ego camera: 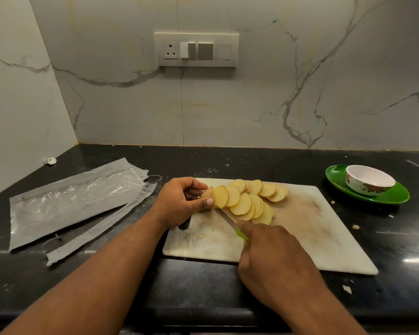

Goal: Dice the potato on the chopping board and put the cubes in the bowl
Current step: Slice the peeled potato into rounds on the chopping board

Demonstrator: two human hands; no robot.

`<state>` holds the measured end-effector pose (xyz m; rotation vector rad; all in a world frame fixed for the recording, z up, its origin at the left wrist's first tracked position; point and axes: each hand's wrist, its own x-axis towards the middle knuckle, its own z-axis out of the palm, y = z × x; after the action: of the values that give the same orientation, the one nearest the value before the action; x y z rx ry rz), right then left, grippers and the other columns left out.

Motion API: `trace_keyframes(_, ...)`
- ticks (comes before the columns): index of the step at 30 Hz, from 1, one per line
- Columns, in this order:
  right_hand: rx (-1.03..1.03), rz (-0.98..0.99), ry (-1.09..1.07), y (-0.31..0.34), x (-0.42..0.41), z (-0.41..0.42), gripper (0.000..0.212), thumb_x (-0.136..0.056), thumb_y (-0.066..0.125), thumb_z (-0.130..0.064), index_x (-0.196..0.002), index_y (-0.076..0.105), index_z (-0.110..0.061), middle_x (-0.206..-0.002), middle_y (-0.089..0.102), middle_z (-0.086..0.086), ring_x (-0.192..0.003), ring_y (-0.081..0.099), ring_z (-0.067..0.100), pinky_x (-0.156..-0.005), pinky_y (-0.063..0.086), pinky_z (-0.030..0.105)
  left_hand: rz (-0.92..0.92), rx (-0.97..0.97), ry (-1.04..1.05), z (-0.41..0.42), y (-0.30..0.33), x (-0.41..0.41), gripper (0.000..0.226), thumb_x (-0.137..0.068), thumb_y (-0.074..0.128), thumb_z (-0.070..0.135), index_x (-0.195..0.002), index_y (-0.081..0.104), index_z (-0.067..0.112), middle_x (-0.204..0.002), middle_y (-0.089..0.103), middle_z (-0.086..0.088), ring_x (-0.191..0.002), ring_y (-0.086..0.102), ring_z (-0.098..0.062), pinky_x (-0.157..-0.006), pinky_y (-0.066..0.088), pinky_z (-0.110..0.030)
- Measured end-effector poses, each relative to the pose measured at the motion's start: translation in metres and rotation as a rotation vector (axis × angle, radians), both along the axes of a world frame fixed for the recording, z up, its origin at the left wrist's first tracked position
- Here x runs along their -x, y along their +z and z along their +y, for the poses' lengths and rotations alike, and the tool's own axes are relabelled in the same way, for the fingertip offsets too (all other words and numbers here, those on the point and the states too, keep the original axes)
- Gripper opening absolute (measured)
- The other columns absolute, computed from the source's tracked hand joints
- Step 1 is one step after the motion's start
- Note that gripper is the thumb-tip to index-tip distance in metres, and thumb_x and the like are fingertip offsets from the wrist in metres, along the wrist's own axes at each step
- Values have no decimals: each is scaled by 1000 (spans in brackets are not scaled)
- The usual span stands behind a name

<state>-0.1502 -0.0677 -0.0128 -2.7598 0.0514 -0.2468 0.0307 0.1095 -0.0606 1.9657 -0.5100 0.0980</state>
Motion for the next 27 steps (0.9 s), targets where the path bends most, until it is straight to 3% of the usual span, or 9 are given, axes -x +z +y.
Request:
trace_keyframes(3, -44, -24, -34, -5, -4, -4, 51, -96, 41, -32, -146, 40, -42, -117, 63, -7, -99, 57, 14, -85, 47, 31, -18, 13, -31, 1, 2, 4, 39, -74, 93, 28, -108, 75, 30, -90, 73, 2, -72, 67, -8, -68, 59, -24)
trace_keyframes(8, -96, -93, -55, -19, -6, -7, 57, -98, 39, -39, -151, 20, -53, -114, 64, -10, -90, 58, 11, -79, 46, 28, -53, -5, 7, -7, 6, 13, 45, -70, 95, 38, -109, 76, 30, -95, 70, 5, -63, 59, -2, -62, 55, -18)
trace_keyframes(13, -98, -94, -82, -23, -11, -9, 57, -100, 38, -41, -152, 18, -54, -120, 62, -11, -87, 51, 9, -76, 38, 22, -29, -37, 0, 0, 4, 10, 39, -74, 93, 31, -109, 76, 32, -97, 74, 10, -81, 68, -6, -70, 56, -19)
trace_keyframes(16, -89, -82, -94, -23, -13, -10, 56, -101, 38, -40, -152, 19, -54, -117, 62, -12, -83, 47, 9, -75, 37, 23, -42, -28, 49, 0, 5, 10, 27, -70, 74, 38, -97, 77, 35, -97, 74, 16, -92, 69, -7, -79, 59, -23)
trace_keyframes(21, -83, -107, -123, -23, -10, -8, 55, -102, 35, -37, -154, 20, -47, -106, 60, -12, -80, 49, 8, -70, 36, 23, -134, -87, 210, -2, 4, 11, 23, -68, 60, 17, -80, 68, 35, -87, 70, 17, -86, 63, -4, -69, 51, -18)
trace_keyframes(27, -43, -182, -5, -27, 0, -2, 58, -100, 41, -38, -154, 22, -47, -103, 64, -14, -77, 51, 9, -67, 37, 20, -160, -140, 211, -3, 3, 10, 28, -80, 64, 2, -85, 68, 29, -87, 67, 13, -83, 60, -10, -67, 51, -23)
